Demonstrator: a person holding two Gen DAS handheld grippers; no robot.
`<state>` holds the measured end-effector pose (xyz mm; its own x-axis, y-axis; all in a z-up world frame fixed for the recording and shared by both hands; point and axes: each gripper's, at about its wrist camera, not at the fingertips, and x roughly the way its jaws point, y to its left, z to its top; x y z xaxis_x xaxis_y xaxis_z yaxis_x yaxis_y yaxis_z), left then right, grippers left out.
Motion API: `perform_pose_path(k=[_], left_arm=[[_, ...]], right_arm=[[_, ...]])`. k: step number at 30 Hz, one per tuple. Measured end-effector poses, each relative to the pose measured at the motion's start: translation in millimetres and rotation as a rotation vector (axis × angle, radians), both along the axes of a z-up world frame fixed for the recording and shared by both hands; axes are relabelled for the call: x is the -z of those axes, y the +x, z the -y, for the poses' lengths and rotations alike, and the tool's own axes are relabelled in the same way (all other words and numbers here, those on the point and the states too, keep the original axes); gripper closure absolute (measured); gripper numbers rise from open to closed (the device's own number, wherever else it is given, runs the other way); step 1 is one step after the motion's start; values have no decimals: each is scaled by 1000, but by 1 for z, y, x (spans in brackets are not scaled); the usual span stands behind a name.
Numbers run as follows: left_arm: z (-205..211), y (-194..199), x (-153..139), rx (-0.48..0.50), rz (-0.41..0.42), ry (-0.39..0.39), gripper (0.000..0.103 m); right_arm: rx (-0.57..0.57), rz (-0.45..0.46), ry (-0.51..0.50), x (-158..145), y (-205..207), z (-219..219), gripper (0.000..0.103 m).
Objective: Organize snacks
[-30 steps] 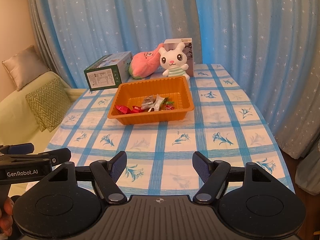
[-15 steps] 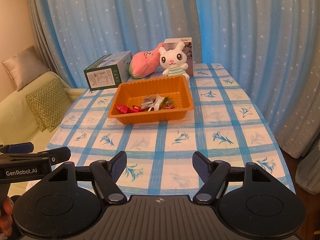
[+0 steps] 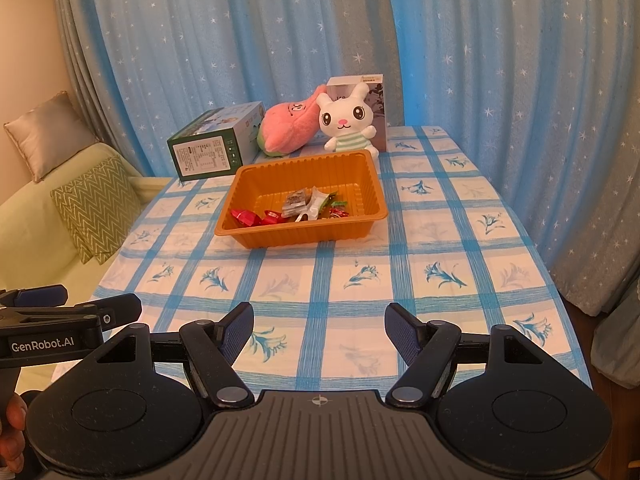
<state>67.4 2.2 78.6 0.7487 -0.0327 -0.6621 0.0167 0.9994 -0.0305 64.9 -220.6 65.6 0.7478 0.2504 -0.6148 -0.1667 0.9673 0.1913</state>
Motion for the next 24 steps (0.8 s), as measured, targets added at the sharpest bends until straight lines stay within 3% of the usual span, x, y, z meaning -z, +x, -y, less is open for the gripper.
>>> perform_pose_path(k=[24], left_arm=[[2, -1, 3, 9, 1, -8, 0]], right_arm=[[1, -1, 0, 1, 1, 1, 31]])
